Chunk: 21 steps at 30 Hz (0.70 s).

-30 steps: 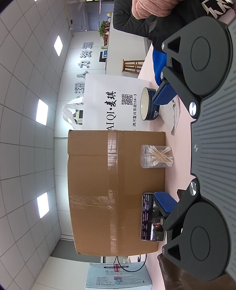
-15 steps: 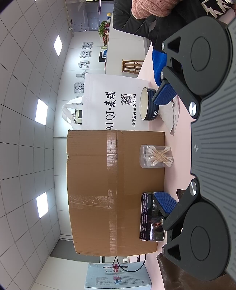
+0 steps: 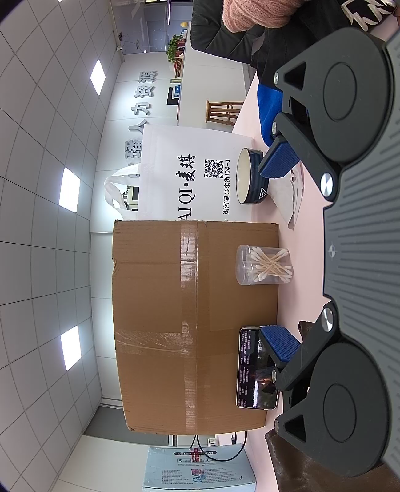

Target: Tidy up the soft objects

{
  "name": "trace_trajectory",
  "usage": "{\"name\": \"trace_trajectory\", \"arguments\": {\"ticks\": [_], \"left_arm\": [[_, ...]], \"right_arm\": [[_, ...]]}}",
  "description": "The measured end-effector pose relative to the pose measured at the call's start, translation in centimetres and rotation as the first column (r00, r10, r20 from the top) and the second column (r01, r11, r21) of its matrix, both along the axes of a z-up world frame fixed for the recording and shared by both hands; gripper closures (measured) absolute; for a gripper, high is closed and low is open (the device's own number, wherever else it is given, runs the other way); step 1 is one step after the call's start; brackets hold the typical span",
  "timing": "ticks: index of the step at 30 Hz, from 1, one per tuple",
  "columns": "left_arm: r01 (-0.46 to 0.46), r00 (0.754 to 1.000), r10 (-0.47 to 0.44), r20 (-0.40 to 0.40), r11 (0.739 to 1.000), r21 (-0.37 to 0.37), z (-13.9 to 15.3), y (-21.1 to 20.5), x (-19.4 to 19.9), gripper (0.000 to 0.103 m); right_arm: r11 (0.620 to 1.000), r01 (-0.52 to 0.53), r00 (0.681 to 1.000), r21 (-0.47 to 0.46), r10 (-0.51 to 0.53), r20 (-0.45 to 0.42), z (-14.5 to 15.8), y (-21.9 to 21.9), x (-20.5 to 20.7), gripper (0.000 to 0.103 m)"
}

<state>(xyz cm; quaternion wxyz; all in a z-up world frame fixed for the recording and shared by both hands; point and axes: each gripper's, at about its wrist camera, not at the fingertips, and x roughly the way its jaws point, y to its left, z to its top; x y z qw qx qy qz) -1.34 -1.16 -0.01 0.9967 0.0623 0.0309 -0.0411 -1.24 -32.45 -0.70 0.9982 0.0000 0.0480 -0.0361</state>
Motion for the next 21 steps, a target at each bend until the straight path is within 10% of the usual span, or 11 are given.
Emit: {"name": "trace_trajectory", "arguments": {"ticks": [21], "left_arm": [[0.001,1.000,-0.001,-0.004,1.000,0.000,0.01,-0.13,0.09,0.000]], "right_arm": [[1.000,0.000,1.000,0.000,0.000,-0.005,-0.08,0.06,0.05,0.000]]}}
